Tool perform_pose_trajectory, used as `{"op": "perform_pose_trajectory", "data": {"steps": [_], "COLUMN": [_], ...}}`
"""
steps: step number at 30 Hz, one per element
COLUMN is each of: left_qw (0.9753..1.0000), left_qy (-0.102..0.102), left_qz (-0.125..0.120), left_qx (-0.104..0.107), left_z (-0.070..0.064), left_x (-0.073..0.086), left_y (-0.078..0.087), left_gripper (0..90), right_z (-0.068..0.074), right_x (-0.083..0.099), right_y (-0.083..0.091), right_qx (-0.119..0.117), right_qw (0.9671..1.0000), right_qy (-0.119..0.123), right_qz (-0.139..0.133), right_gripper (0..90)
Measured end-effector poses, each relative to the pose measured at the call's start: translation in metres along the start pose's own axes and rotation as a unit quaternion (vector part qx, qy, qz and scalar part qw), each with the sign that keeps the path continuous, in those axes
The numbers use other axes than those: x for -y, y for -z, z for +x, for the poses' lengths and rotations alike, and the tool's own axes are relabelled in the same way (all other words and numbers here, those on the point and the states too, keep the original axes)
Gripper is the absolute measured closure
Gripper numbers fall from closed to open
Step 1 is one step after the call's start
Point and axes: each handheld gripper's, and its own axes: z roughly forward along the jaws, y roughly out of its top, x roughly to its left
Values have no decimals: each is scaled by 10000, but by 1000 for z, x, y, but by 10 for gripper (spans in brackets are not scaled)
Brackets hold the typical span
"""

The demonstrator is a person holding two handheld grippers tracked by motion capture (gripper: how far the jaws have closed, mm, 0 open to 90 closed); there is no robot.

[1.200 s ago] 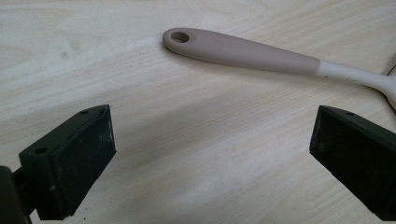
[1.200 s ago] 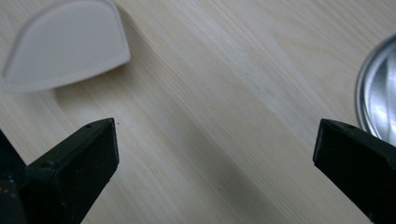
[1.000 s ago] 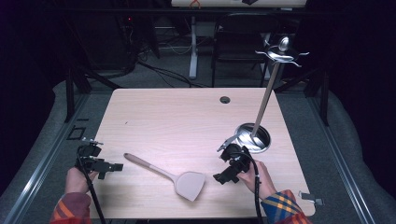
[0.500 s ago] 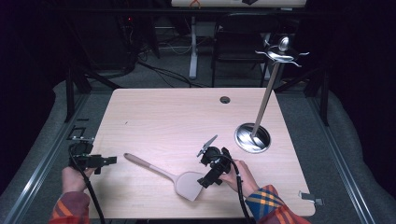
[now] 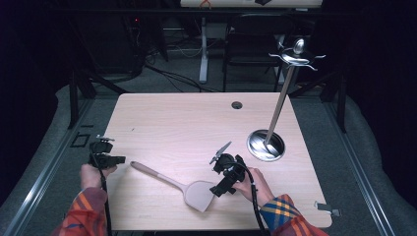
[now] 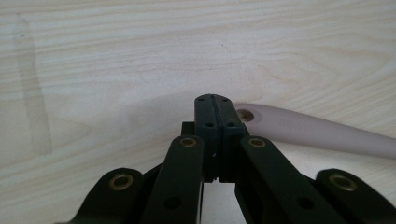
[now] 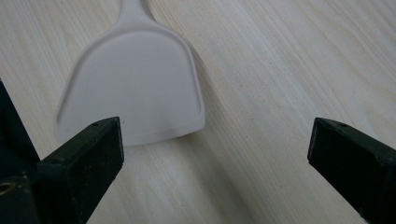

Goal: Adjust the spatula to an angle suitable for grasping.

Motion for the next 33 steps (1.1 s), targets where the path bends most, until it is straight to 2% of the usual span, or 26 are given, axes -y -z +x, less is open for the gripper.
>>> {"op": "perform_pose_trajectory", "data": {"steps": [4, 6, 8, 10, 14, 20, 26, 30, 33], "left_qw": [9999, 9994, 9991, 9986, 9984, 9985, 9972, 9951, 9938], "left_qy": [-101, -250, -304, -387, -425, -403, -536, -693, -730], "left_qz": [109, 242, 295, 289, 336, 365, 511, 686, 793], "left_qx": [36, -40, -63, -199, -188, -45, 120, 169, 263], "left_z": [-3, -5, -7, -9, -9, -8, -16, -26, -32], "left_x": [-3, -4, -5, -5, -6, -7, -8, -10, -11], "left_y": [-6, -11, -12, -14, -17, -18, -19, -20, -20], "left_gripper": [900, 900, 900, 900, 900, 900, 900, 900, 900], "right_z": [-1, -2, -1, -2, -1, -1, -2, -1, 2], "right_x": [2, 2, 3, 3, 3, 3, 3, 3, 2], "right_y": [-1, -1, -2, 0, 0, -2, -8, -11, -14], "right_qx": [-51, -15, -21, -40, -58, -26, -12, -15, 30], "right_qw": [10000, 10000, 10000, 10000, 10000, 10000, 10000, 9999, 9999], "right_qy": [-34, -2, -47, 6, 6, -7, -39, -39, 17], "right_qz": [-34, 30, -42, -55, -71, -47, 59, 100, 161], "right_gripper": [31, 31, 30, 24, 23, 24, 25, 29, 42]}}
